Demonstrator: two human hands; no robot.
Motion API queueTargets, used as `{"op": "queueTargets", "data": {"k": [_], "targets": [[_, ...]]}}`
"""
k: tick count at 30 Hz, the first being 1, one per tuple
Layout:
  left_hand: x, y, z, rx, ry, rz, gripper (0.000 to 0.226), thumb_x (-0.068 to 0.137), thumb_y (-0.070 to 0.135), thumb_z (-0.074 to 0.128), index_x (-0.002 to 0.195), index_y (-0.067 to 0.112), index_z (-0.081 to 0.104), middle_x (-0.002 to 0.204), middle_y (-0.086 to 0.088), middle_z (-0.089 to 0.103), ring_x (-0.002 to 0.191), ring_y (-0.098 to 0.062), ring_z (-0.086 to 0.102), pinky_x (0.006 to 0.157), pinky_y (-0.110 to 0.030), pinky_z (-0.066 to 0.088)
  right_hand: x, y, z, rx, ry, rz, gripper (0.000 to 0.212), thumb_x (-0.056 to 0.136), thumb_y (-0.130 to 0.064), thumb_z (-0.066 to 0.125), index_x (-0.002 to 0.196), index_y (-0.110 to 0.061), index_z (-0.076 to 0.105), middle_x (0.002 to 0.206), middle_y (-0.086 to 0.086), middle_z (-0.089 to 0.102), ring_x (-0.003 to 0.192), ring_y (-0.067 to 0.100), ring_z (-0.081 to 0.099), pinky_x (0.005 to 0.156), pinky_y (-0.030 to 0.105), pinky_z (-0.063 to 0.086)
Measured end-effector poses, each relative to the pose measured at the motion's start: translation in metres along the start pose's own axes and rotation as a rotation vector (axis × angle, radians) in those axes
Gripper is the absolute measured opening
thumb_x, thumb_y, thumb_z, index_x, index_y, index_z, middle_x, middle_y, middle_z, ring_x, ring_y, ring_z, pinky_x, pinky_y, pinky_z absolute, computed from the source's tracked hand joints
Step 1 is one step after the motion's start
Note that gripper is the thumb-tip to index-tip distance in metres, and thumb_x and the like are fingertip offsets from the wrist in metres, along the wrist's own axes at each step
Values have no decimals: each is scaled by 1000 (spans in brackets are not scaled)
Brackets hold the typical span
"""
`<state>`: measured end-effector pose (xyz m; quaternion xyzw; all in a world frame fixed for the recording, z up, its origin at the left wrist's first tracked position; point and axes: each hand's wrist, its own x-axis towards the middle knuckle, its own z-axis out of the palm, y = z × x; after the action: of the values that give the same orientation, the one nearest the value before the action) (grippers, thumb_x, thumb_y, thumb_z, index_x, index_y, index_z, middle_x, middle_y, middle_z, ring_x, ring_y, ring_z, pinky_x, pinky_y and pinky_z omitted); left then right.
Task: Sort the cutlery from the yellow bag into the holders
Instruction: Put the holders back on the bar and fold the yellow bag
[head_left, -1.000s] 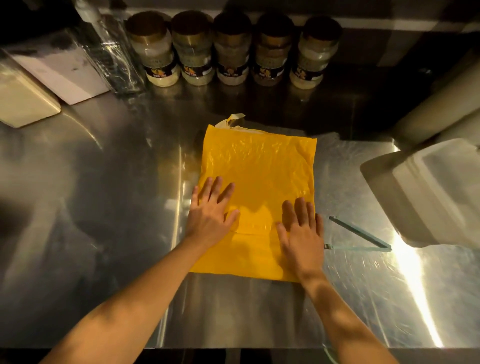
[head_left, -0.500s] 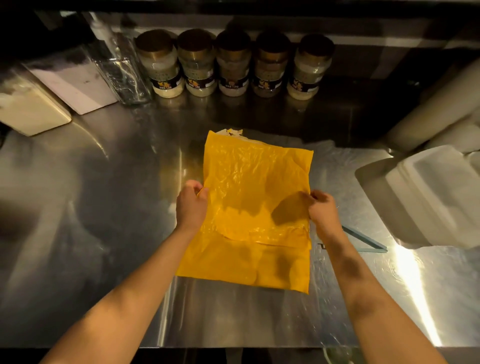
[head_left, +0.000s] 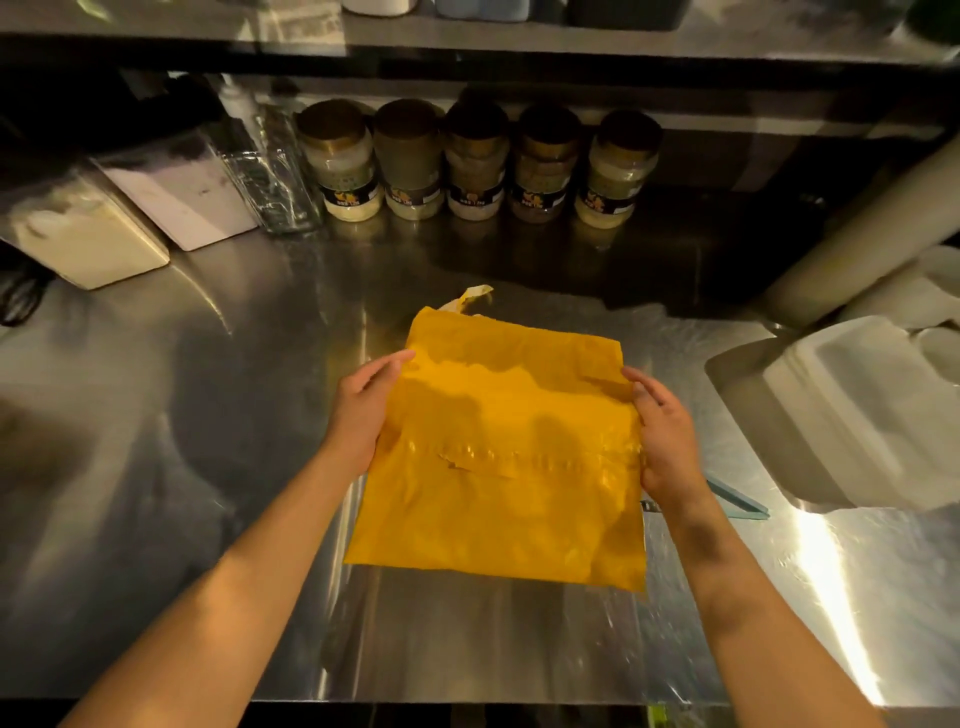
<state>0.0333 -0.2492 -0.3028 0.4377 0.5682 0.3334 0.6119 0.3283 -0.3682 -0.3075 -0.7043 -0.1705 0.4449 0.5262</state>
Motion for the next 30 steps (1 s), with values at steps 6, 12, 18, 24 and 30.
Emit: {"op": "queueTargets", "data": {"k": [6, 12, 18, 24, 30], "targets": [[6, 4, -24, 201, -385, -7, 49, 86, 6, 73, 126, 32, 63, 141, -6, 57, 129, -26, 55, 108, -48, 45, -1, -15, -24, -189, -377, -54, 50, 88, -7, 69, 129, -33, 60, 134, -1, 54, 113, 21, 59, 80, 29, 59], [8, 23, -23, 636, -226, 217, 9, 87, 7, 73, 94, 13, 73, 91, -20, 71, 82, -22, 64, 72, -28, 49, 7, -29, -16, -804, -158, -293, 15, 89, -12, 74, 103, -16, 75, 99, 4, 59, 90, 22, 57, 68, 21, 43], [-2, 42, -21, 474, -82, 445, 13, 89, 4, 68, 102, 6, 66, 112, 3, 55, 116, 1, 48, 95, 0, 30, -21, -62, -16, -409, -129, -377, 7, 94, -11, 65, 90, -11, 71, 117, -2, 65, 116, 4, 53, 99, 38, 40], [-9, 39, 2, 232, 103, 319, 8, 105, 15, 45, 103, 13, 52, 85, 5, 52, 75, -1, 49, 70, -15, 41, -14, -61, 7, -243, -39, -314, 23, 104, -24, 50, 82, -22, 57, 72, -4, 54, 63, 3, 51, 59, 20, 45], [23, -24, 0, 558, 238, 374, 17, 102, 27, 54, 101, 11, 51, 82, -5, 54, 75, -24, 55, 67, -38, 41, 18, 2, 27, -409, 43, -236, 17, 106, -32, 48, 93, -25, 55, 87, 0, 63, 80, 18, 63, 72, 43, 56]]}}
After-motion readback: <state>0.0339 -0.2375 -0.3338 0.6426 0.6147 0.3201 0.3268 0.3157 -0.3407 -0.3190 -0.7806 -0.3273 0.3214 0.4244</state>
